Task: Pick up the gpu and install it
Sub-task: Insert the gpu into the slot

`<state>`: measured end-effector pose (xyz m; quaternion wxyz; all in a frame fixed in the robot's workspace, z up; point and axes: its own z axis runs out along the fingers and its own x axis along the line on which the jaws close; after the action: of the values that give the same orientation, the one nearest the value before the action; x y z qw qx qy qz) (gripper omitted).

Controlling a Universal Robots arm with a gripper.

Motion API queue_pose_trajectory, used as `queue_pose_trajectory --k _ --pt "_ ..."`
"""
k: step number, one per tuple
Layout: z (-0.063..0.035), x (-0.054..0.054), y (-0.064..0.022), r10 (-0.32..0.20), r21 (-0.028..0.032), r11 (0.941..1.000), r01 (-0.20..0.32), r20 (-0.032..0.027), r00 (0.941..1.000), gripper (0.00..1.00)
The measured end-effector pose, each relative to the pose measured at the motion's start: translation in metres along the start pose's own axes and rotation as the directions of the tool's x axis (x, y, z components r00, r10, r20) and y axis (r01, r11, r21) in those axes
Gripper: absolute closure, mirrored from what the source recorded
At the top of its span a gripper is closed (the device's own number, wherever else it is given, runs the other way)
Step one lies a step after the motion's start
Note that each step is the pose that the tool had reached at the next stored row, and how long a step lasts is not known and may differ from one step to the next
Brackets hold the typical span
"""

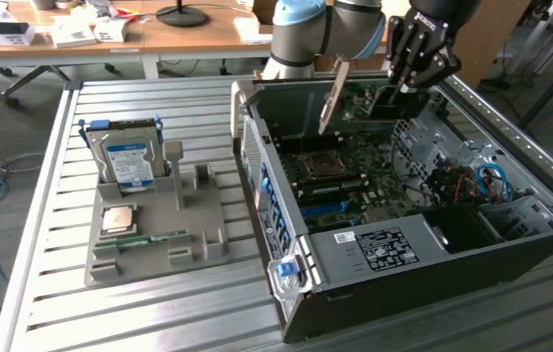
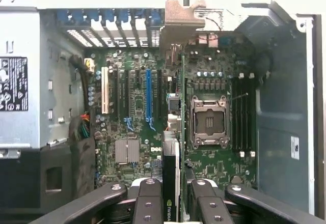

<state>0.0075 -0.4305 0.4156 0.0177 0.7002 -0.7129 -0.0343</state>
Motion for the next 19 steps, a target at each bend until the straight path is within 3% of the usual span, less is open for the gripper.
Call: queue_pose_trajectory --k 6,11,13,17,19 --pt "0.0 0.0 0.0 -0.09 -0.0024 0.996 0.09 -0.0066 0.9959 0.74" --pt "0.0001 0.0 0.0002 -0.098 -0.0008 0.9952 0.098 -0.0075 0.9952 0.74" --pt "0.0003 0.0 0.0007 -0.098 0.0061 0.9952 0.098 -0.0079 0.9952 0.74" --pt "0.0006 0.0 0.0029 -0.098 0.0365 0.9944 0.099 -0.0104 0.9951 0.74" --pt "0.0007 0.0 0.0035 -0.099 0.0423 0.9942 0.099 -0.0109 0.9951 0.74"
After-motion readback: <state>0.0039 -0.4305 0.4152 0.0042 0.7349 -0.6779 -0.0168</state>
